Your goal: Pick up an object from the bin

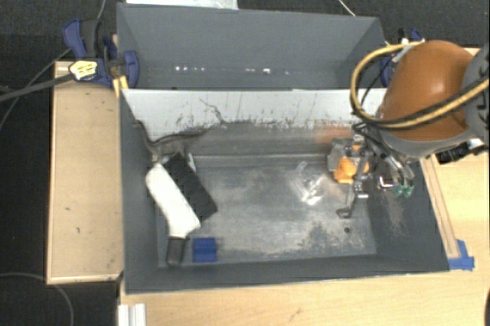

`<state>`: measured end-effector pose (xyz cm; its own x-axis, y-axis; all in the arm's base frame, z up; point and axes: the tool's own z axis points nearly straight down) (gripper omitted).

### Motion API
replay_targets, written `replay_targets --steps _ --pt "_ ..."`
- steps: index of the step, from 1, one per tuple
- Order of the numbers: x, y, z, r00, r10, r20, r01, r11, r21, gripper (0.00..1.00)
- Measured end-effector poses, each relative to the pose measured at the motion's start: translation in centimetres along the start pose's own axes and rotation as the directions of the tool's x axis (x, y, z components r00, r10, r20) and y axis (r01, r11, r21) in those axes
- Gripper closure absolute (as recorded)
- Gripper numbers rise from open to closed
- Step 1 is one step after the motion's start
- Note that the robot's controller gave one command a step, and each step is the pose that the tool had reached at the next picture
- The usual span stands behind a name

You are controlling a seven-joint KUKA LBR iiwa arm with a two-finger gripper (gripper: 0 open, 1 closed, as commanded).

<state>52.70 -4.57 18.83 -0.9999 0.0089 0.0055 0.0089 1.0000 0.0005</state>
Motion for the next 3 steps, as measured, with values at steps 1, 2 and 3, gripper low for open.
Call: replay_targets --steps 1,2,3 --pt "-0.2 0.0 -0.5 1.000 -0.003 0.008 0.003 1.000 0.001 0.00" --pt "-1.9 -0.3 11.9 0.998 0.056 0.002 -0.056 0.998 -0.001 0.00" --pt "-2.0 -0.3 11.8 1.000 0.012 0.008 -0.012 1.000 0.000 0.00"
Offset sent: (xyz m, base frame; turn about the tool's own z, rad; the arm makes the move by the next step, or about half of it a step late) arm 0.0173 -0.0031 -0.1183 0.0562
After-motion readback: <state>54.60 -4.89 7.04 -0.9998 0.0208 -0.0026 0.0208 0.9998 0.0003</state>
